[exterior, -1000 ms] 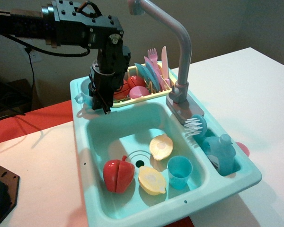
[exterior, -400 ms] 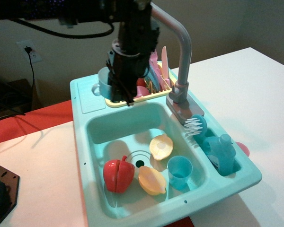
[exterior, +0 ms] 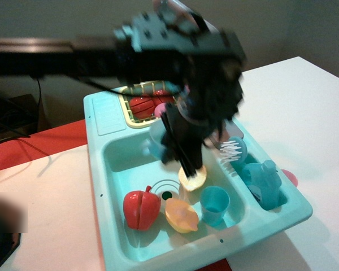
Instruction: Put cup from counter to sink
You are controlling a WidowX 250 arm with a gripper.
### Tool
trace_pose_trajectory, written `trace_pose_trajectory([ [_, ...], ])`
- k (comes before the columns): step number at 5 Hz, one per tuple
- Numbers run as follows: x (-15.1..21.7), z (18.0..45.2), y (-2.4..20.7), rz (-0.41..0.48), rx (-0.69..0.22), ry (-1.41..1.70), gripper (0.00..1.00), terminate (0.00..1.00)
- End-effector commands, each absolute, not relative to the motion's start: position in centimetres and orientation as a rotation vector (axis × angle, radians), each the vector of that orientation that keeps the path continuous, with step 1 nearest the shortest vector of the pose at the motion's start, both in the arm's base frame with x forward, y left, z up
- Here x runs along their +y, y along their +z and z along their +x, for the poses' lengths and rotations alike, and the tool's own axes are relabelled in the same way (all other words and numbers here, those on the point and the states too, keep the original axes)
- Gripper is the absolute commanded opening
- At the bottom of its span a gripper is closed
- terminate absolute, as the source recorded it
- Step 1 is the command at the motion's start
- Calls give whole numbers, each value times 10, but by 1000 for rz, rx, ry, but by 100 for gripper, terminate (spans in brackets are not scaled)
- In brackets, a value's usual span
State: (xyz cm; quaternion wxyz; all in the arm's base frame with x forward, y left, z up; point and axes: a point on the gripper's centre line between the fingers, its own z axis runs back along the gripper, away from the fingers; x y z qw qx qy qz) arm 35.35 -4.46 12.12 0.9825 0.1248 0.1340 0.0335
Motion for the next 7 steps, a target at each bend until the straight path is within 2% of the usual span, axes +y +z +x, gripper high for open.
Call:
trace_pose_trajectory([
  [1, -28, 365, 96, 273, 249, 105, 0, 0],
  [3, -3, 358, 71, 292, 288, 140, 0, 0],
  [4, -5, 357, 75, 295, 299, 145, 100, 0],
  [6, -4, 354, 96, 244, 346, 148, 100, 0],
  [7, -2, 346, 128, 253, 325, 146, 100, 0],
])
